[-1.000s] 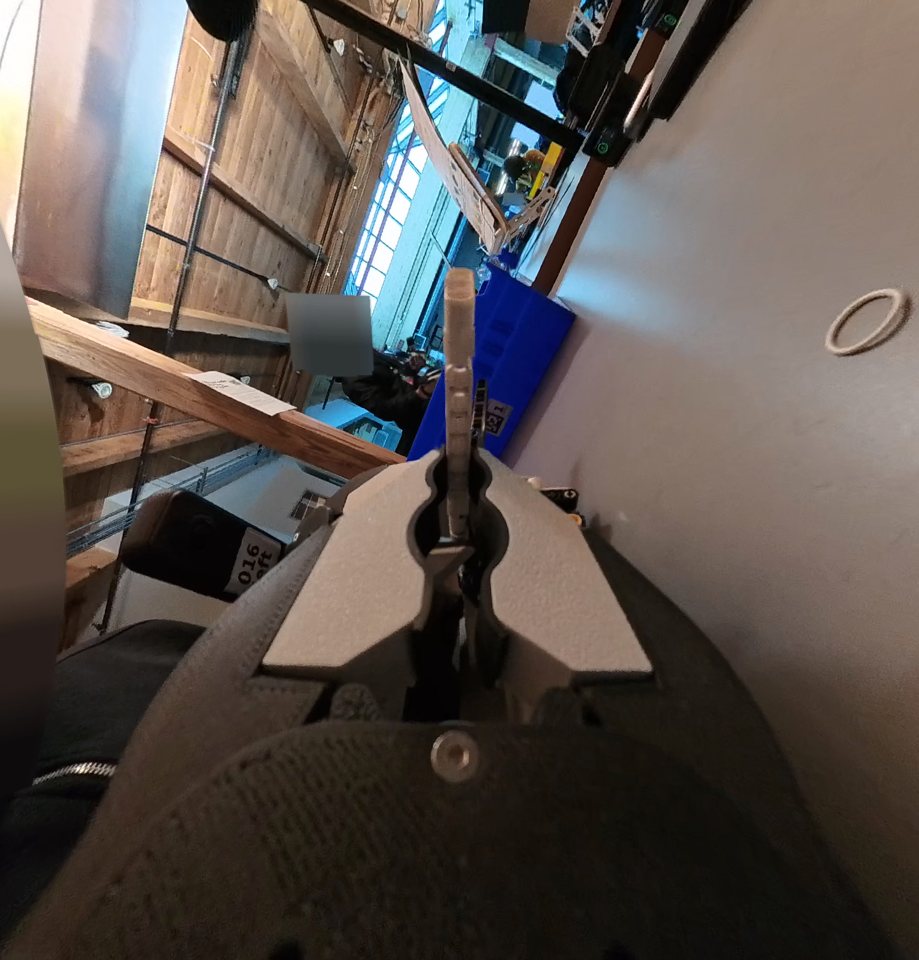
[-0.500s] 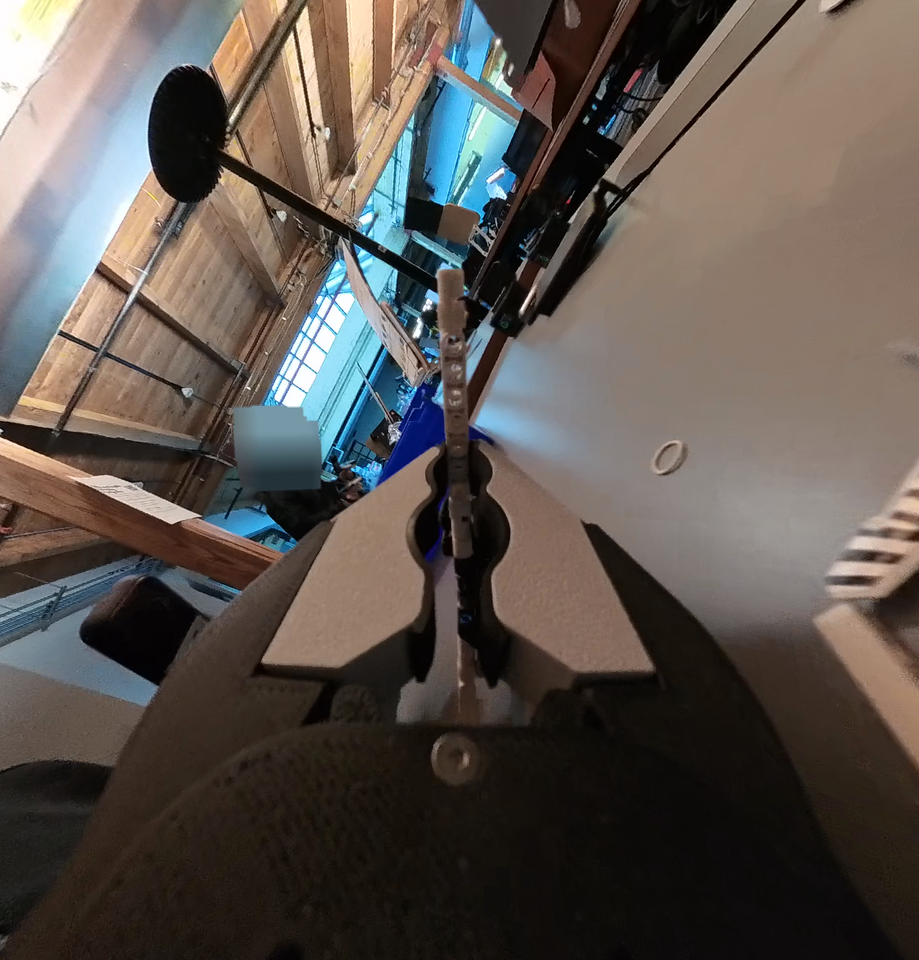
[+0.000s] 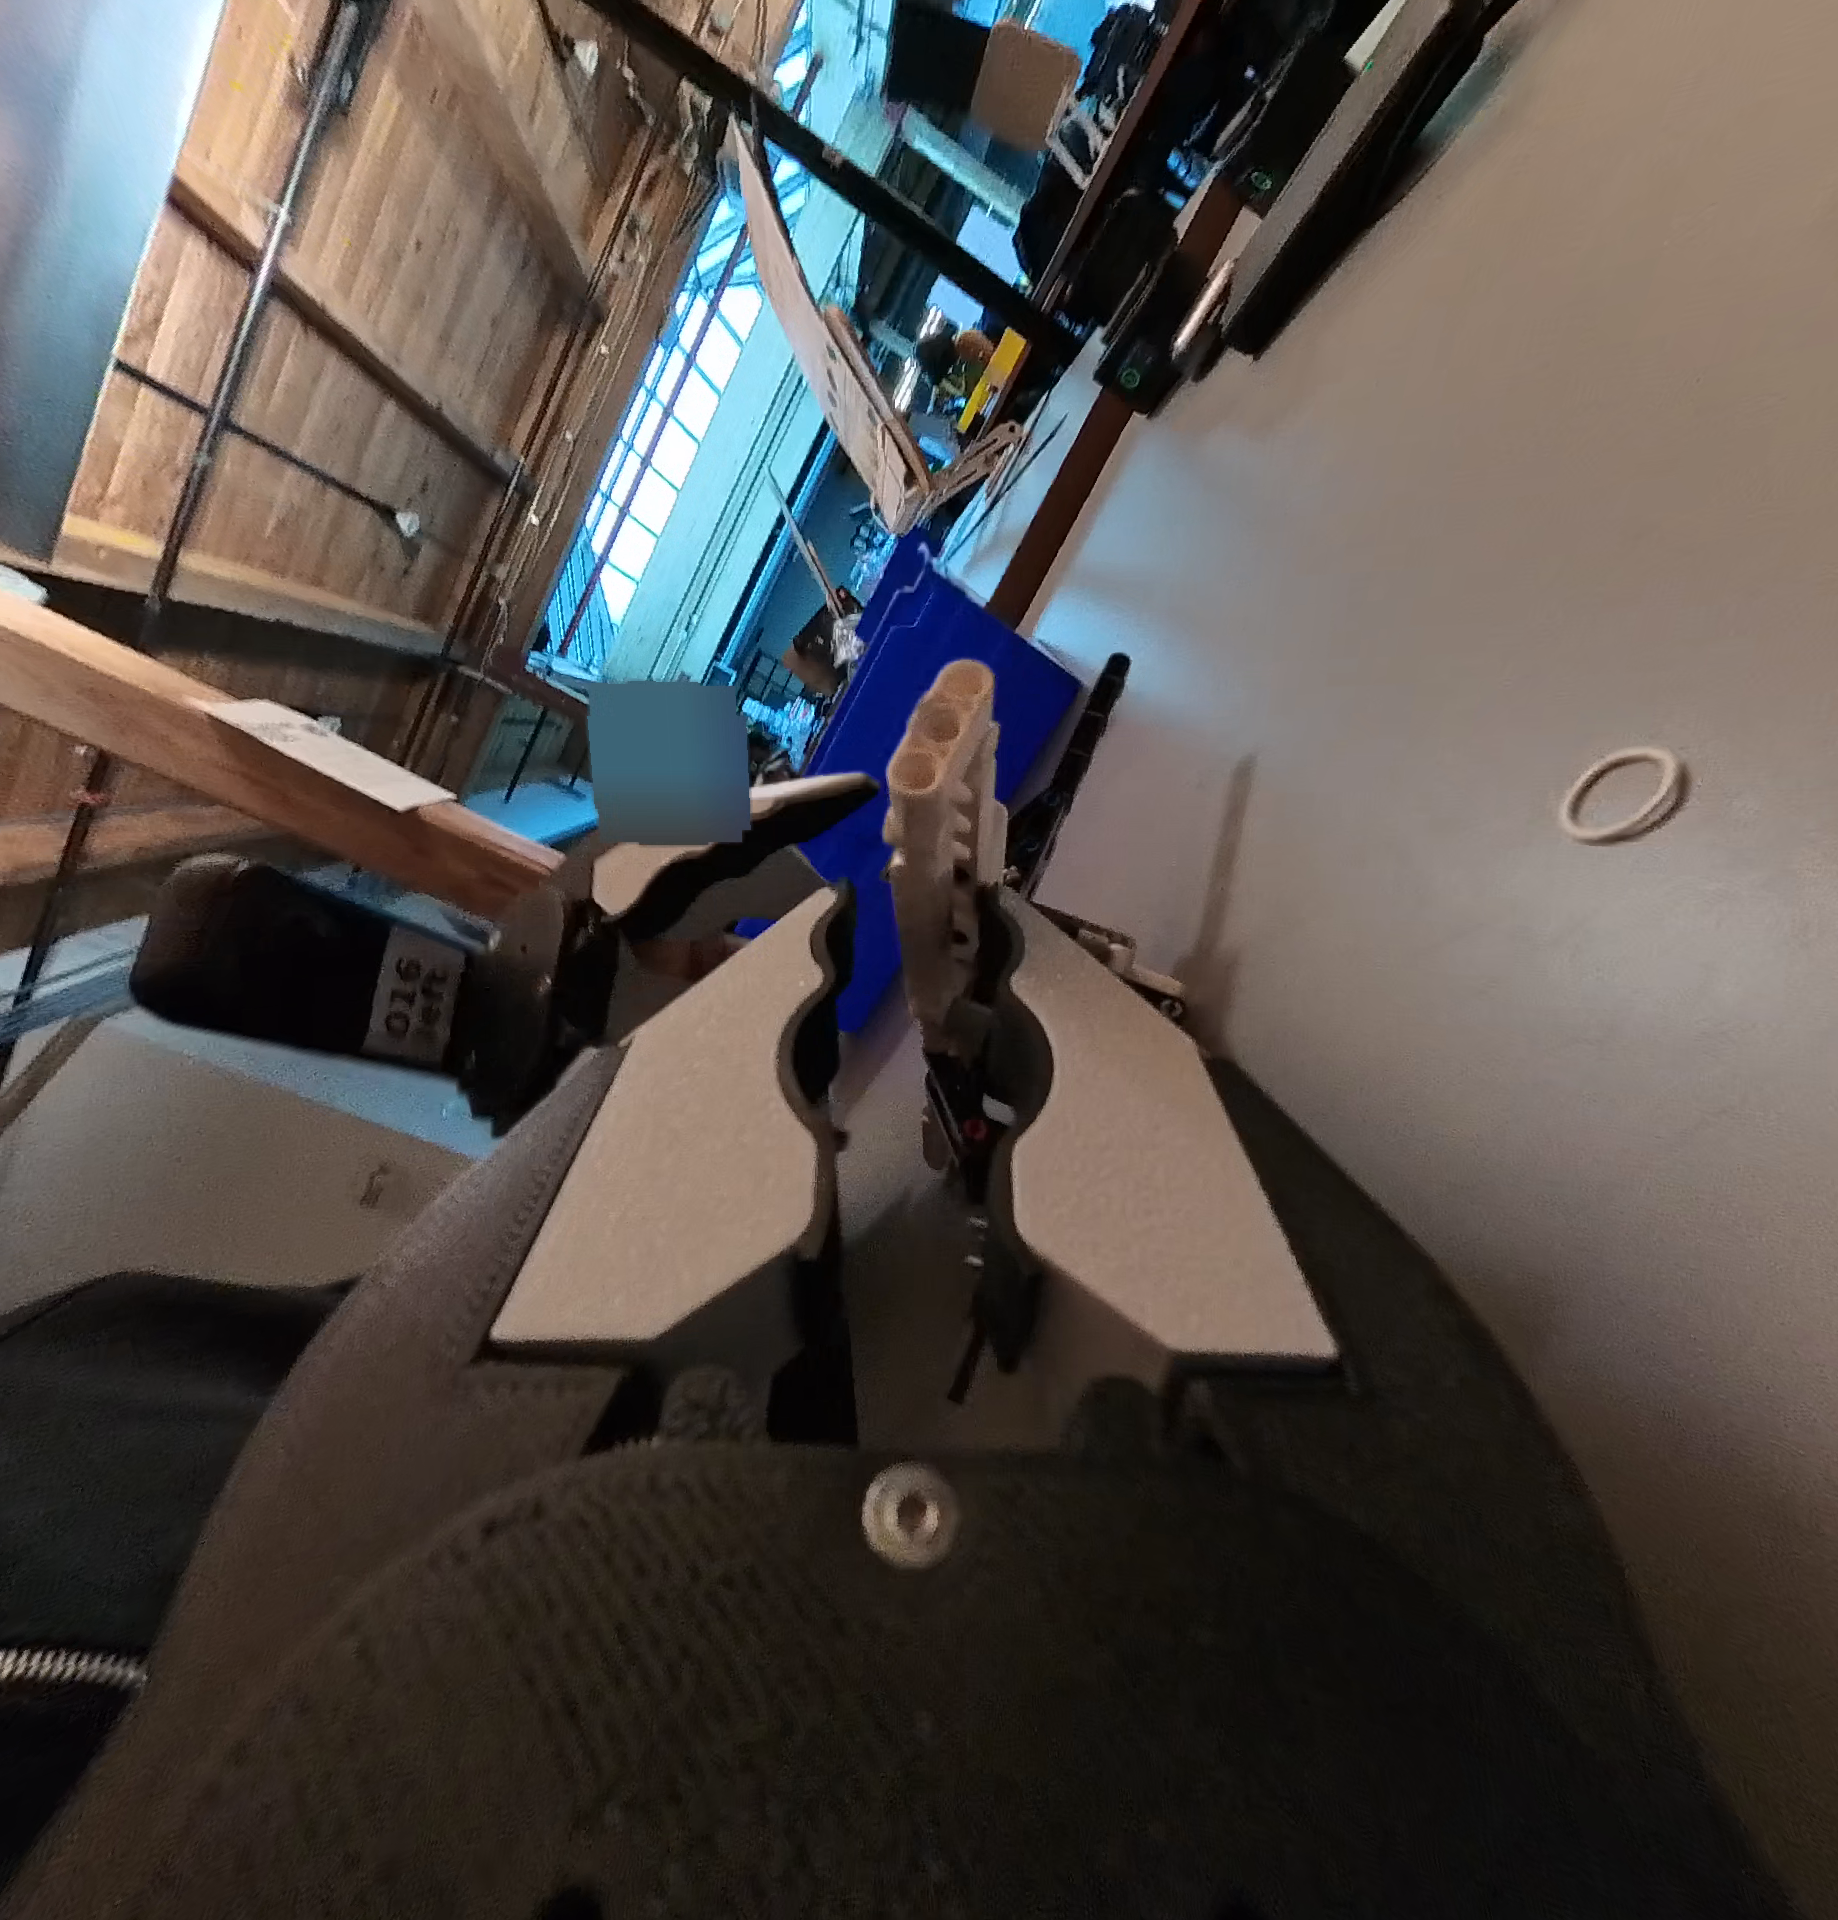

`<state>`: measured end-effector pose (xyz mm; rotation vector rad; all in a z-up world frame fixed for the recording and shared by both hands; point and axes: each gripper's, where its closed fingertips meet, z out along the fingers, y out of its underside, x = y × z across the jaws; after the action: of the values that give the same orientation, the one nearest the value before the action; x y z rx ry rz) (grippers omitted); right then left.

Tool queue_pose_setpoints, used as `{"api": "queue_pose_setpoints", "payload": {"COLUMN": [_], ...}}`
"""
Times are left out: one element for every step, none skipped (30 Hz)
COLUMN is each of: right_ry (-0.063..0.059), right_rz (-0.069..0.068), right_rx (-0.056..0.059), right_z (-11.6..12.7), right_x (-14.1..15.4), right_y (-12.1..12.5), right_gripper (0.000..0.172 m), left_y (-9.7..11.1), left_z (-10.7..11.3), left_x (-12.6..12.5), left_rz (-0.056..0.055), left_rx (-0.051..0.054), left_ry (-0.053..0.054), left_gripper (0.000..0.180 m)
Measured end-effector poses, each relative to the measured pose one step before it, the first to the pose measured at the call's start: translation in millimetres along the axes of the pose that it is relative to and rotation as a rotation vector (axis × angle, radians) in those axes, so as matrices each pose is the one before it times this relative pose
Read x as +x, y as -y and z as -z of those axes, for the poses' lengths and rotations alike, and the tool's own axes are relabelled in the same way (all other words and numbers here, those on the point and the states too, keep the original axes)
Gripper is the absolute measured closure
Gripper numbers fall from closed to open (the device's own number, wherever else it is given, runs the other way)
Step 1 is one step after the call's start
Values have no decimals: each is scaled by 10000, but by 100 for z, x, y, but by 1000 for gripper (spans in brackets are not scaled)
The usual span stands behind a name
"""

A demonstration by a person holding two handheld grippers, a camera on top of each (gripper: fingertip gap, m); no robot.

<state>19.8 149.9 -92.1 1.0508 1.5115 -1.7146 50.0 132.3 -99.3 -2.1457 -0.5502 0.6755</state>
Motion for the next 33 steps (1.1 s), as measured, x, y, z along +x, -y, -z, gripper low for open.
{"api": "queue_pose_setpoints", "payload": {"right_ry": [-16,-32,-46,-79,-72,-41,-19,6,36,166,277,383,462,437,315,210,86,-60,-160,-134,-115,-122,-103,-79,-42,31,88,90,111,87,15,13,75], "right_rz": [95,71,106,170,237,248,181,112,60,16,-34,-55,-17,39,31,56,107,151,170,213,251,288,322,297,223,147,71,-12,-42,-47,-79,-113,-117], "right_rx": [-178,-57,45,55,15,-115,-216,-184,-32,41,-63,-91,0,84,116,146,195,177,153,184,240,275,294,306,274,247,244,213,155,71,-14,-40,3], "right_z": [-39,-140,-280,-396,-452,-434,-389,-328,-193,-71,-40,3,67,154,224,321,380,432,463,506,541,582,606,584,538,465,360,257,147,55,4,0,-5], "right_x": [68,-42,-174,-234,-291,-309,-269,-234,-186,-303,-399,-536,-709,-699,-489,-293,-86,160,321,246,189,172,131,83,42,-73,-152,-144,-132,-67,73,94,-32], "right_y": [167,252,255,119,-43,-253,-393,-303,-22,200,130,139,269,373,408,437,446,347,233,213,222,231,235,246,234,250,300,314,265,145,-14,-92,-39], "right_gripper": [149,148,142,136,130,126,125,124,120,117,117,117,117,123,123,129,130,129,129,129,131,132,133,134,135,136,136,136,137,136,136,136,136], "left_y": [-423,-559,-290,-257,-380,-463,-404,-61,332,194,228,337,275,98,-71,-118,-66,1,213,476,578,685,857,890,861,860,857,762,621,492,435,370,261], "left_z": [-212,-464,-628,-658,-671,-577,-368,-18,342,333,423,497,518,437,370,297,236,235,304,434,541,577,568,507,443,379,292,228,167,137,109,105,76], "left_x": [-247,-429,47,420,34,-444,-507,-192,519,168,27,6,-164,-107,0,-125,-68,188,215,373,757,987,950,948,969,958,811,625,406,238,103,29,9], "left_rz": [-55,264,458,429,250,25,-84,-55,173,371,367,482,524,521,411,373,336,259,355,236,89,102,102,32,8,32,86,89,68,73,95,52,62], "left_rx": [-306,-468,-308,-226,-215,-168,-63,162,370,222,222,323,306,212,114,141,206,256,366,486,502,520,612,639,605,607,606,541,456,372,341,316,233], "left_ry": [-409,-188,-281,-334,69,477,543,280,-339,-231,-273,-352,-308,-366,-417,-275,-290,-448,-457,-514,-710,-813,-723,-675,-669,-667,-593,-487,-355,-260,-189,-132,-124], "left_gripper": [94,90,89,89,88,89,96,95,113,115,115,116,116,117,117,117,117,117,118,118,118,118,119,119,119,119,119,119,120,120,120,120,120]}}
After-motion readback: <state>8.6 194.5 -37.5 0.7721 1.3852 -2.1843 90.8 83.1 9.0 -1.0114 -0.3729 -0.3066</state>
